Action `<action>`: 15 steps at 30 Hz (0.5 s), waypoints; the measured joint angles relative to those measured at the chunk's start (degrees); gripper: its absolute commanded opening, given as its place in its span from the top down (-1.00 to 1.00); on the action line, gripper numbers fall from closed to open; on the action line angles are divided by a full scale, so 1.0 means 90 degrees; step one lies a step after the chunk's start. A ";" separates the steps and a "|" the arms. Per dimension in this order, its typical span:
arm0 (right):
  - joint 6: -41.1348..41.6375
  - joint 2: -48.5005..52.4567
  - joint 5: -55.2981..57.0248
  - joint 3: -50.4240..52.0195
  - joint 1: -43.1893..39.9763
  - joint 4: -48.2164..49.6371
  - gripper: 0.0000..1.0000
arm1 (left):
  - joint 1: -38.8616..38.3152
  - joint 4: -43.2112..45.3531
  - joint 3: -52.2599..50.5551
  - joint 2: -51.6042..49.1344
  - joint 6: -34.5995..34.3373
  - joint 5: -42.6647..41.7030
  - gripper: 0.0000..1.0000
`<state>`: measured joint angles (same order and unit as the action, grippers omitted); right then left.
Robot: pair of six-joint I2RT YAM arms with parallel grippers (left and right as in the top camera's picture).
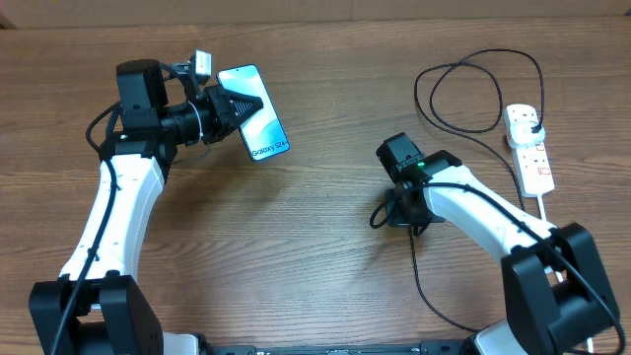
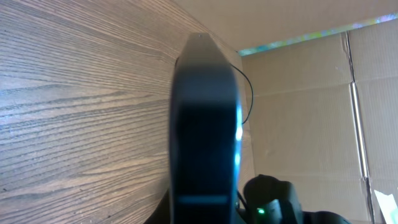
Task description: Plug charger to phone and switch on socket
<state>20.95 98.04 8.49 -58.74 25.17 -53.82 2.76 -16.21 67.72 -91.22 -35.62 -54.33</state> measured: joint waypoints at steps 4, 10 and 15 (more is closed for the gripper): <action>0.0010 0.0202 0.0010 0.0073 0.0000 0.0019 0.46 | -0.0005 -0.0019 0.0000 0.0000 0.0083 0.0012 0.92; 0.0007 0.0209 -0.0070 0.0177 0.0000 0.0019 0.38 | -0.0017 -0.0044 0.0000 0.0000 0.0175 0.0017 0.91; -0.0012 0.0209 -0.0299 0.0304 -0.0002 0.0027 0.27 | -0.0017 -0.0046 0.0000 0.0000 0.0175 0.0017 0.91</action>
<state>20.84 99.92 5.80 -56.01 25.15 -53.58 2.61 -16.62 67.72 -91.22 -34.04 -54.17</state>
